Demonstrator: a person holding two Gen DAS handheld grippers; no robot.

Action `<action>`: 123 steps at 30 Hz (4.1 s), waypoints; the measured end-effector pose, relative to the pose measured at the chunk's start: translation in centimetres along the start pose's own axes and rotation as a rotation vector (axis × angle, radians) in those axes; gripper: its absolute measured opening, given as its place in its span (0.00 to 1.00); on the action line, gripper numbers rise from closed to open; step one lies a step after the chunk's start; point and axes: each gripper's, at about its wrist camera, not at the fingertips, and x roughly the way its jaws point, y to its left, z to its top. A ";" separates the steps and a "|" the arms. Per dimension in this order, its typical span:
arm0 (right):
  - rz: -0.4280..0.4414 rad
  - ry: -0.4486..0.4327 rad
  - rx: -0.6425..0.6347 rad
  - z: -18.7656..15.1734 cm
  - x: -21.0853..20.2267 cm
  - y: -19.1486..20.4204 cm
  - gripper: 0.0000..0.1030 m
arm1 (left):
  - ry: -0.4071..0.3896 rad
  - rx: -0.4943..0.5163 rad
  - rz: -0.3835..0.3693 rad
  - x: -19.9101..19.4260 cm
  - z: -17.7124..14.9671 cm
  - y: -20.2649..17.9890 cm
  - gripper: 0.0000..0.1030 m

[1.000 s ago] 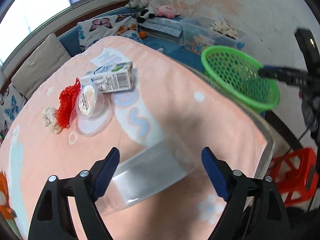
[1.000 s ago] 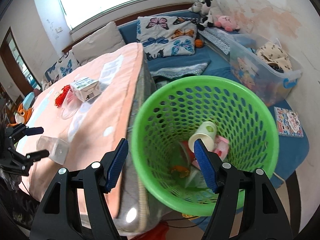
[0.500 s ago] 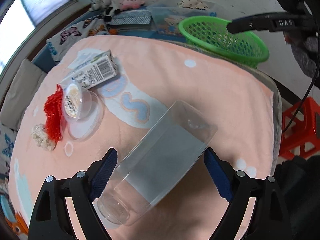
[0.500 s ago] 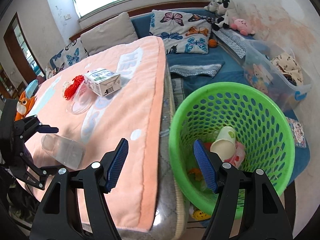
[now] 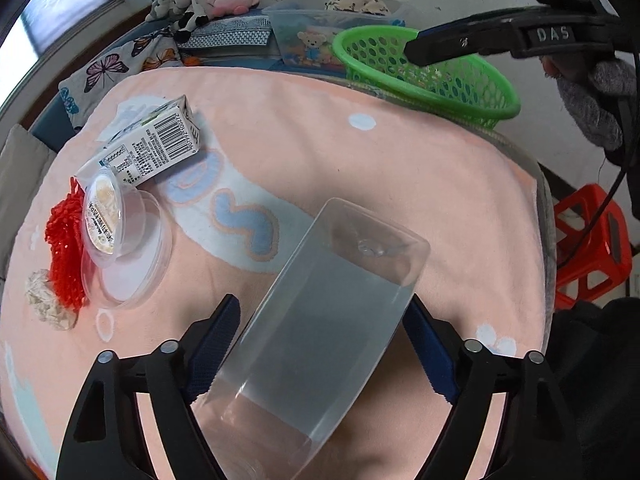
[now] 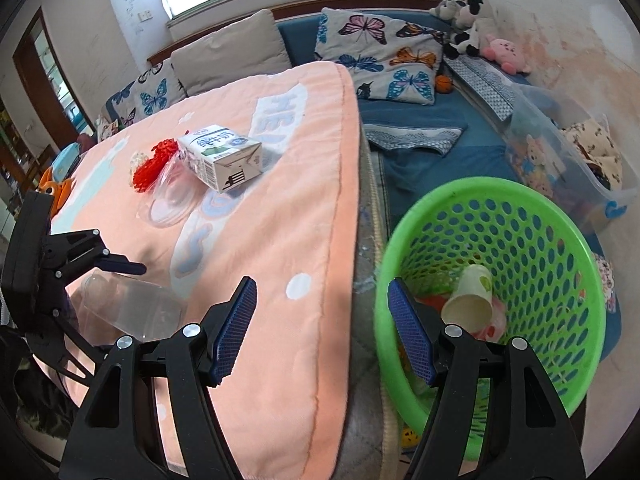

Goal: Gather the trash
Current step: 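Reach the left tool to the tall clear plastic container and grasp it, then grasp the white milk carton with the right tool while the left tool lifts the container, then drop the milk carton into the basket with the right tool while the left tool carries the container, then open the left tool to drop the clear container into the green basket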

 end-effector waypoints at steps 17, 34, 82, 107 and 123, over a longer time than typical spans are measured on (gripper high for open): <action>0.169 -0.007 -0.141 6.6 3.7 5.0 0.67 | -0.201 -0.420 0.115 -5.6 -1.4 3.1 0.59; 0.299 0.018 -0.214 10.5 12.8 6.1 0.67 | -0.397 -0.756 0.190 -11.6 -6.4 8.8 0.55; -0.045 -0.148 -0.048 1.7 -5.7 -5.4 0.67 | -0.490 -0.625 0.012 -11.1 5.2 2.5 0.55; -0.187 -0.122 0.172 -5.4 -8.6 -16.5 0.70 | -0.465 -0.479 -0.132 -4.2 19.0 -5.9 0.55; -0.168 -0.139 0.177 -5.9 -9.5 -16.6 0.70 | -0.378 -0.485 -0.145 1.1 21.0 -7.7 0.55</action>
